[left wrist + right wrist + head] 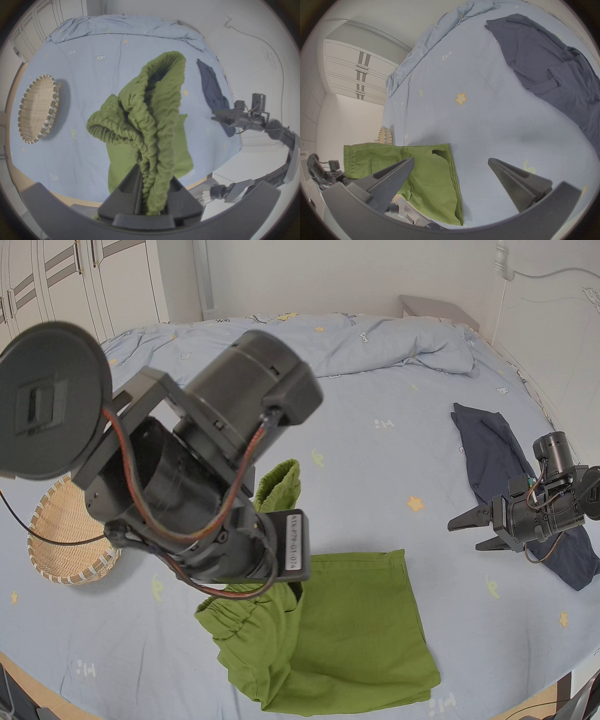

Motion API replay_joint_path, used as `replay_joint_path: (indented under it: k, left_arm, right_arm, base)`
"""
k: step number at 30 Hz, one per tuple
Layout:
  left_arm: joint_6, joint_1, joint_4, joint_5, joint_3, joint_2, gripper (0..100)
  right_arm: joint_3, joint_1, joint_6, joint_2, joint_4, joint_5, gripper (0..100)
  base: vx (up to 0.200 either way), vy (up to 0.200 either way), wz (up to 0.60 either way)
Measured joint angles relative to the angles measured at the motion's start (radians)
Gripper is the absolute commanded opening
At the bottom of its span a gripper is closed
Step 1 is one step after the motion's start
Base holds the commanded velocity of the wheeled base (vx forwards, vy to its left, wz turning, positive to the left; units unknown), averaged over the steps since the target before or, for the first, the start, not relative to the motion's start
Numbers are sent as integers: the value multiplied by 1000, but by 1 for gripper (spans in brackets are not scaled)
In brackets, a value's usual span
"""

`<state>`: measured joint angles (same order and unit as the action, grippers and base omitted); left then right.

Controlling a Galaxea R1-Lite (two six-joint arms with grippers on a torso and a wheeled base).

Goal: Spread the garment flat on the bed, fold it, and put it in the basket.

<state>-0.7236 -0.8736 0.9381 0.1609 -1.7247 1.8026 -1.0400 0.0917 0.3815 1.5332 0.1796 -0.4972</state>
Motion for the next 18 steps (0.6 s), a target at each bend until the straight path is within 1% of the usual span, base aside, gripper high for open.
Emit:
replay_joint_path:
  k: [6, 9, 13, 14, 18]
  left_arm:
    - [-111, -77, -4, 0, -96, 47, 0]
    - [-136, -103, -6, 0, -121, 77, 0]
    - [-145, -117, -19, 2, -134, 113, 0]
    - [-147, -119, -34, 3, -136, 125, 100]
    - [-168, -123, -63, 6, -150, 159, 100]
  right_arm:
    - [1, 1, 0, 3, 0, 1, 100]
    - [1, 1, 0, 6, 0, 4, 100]
    - [2, 1, 0, 11, 0, 24, 100]
    - [2, 1, 0, 12, 0, 29, 100]
    - [2, 2, -1, 14, 0, 34, 100]
  base:
    - [0, 0, 0]
    - [0, 0, 0]
    - [0, 0, 0]
    - [0, 0, 0]
    - [0, 0, 0]
